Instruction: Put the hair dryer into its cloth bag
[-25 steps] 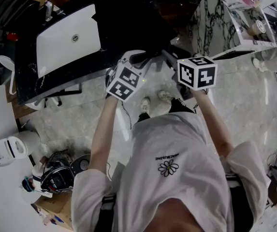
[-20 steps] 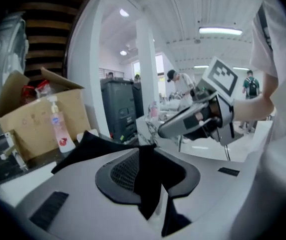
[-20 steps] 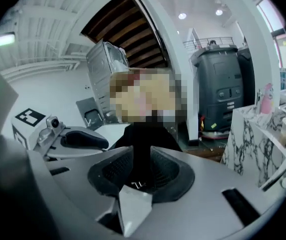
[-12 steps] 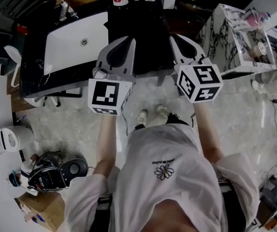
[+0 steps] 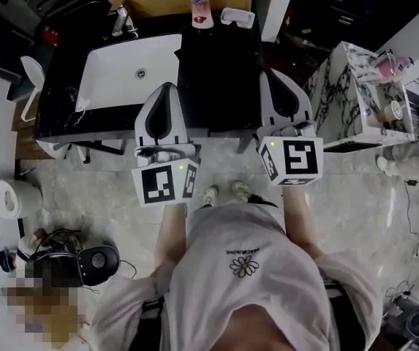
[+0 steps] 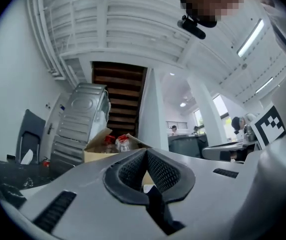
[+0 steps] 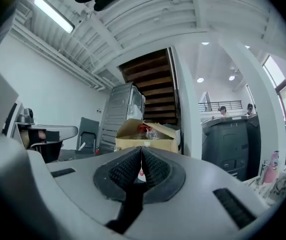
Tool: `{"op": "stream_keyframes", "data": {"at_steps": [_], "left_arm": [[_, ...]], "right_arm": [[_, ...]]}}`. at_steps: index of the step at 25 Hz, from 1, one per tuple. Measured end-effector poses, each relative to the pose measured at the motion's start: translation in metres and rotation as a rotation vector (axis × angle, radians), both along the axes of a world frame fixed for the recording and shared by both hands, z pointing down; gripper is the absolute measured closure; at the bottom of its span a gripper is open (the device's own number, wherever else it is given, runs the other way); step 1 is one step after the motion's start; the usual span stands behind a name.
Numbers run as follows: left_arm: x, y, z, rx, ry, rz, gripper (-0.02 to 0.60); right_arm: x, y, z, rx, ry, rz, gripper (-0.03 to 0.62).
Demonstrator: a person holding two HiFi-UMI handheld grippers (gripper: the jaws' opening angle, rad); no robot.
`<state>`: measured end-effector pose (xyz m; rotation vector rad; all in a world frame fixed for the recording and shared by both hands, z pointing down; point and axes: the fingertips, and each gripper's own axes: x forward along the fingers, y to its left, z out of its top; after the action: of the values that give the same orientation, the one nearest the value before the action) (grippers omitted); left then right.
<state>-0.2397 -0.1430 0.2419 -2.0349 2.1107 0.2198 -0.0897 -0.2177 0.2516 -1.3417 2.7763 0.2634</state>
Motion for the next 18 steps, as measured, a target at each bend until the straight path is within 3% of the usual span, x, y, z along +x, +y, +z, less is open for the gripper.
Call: {"op": "stream_keyframes", "data": {"at_steps": [8,18], "left_arm": [[-0.009,0.004,0.010,-0.023,-0.016,-0.044,0.566],[-0.003,0.002,0.008,-0.020,-0.028,-0.044,0.566]], "right_arm": [[-0.004,0.008,0.030,-0.073,0.011,-0.012,0.582],[-0.006,0.010,0.025,-0.058,0.000,-0.048,0.582]]}}
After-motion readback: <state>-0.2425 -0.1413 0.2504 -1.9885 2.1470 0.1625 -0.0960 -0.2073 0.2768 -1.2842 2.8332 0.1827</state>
